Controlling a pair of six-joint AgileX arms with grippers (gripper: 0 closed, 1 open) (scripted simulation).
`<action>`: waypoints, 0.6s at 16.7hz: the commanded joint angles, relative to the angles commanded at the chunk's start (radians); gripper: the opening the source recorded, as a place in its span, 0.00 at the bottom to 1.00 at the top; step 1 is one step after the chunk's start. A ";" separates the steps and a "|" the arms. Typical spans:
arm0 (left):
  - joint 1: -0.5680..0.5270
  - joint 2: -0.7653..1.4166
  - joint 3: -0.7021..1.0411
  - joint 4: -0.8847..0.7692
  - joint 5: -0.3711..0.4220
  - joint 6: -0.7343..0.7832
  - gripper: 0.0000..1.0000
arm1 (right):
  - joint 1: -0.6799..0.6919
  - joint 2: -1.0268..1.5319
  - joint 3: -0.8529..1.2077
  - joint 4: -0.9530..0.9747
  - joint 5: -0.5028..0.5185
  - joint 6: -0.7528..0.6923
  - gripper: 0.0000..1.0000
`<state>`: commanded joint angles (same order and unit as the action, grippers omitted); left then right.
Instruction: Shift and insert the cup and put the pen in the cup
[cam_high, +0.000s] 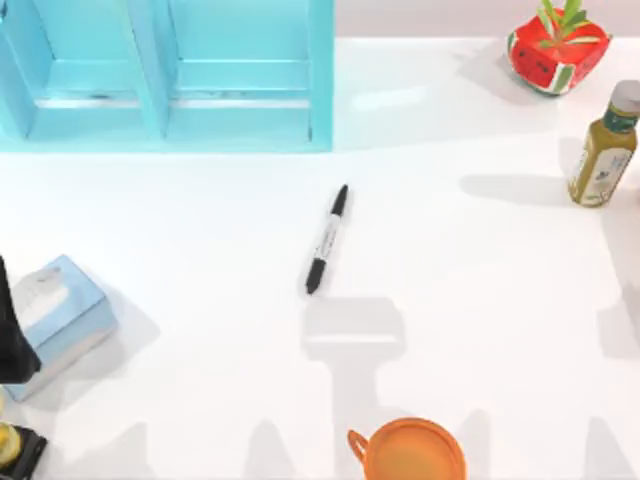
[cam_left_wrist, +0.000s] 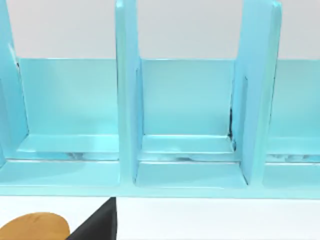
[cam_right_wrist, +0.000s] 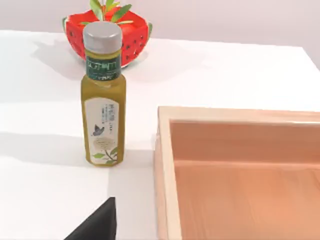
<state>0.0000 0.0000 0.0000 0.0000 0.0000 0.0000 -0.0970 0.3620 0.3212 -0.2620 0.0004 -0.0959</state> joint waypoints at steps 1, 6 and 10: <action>0.000 0.000 0.000 0.000 0.000 0.000 1.00 | -0.021 0.086 0.072 -0.056 0.000 -0.021 1.00; 0.000 0.000 0.000 0.000 0.000 0.000 1.00 | -0.136 0.535 0.457 -0.368 0.000 -0.134 1.00; 0.000 0.000 0.000 0.000 0.000 0.000 1.00 | -0.228 0.888 0.764 -0.617 0.001 -0.224 1.00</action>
<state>0.0000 0.0000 0.0000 0.0000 0.0000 0.0000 -0.3254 1.2501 1.0853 -0.8790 0.0009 -0.3198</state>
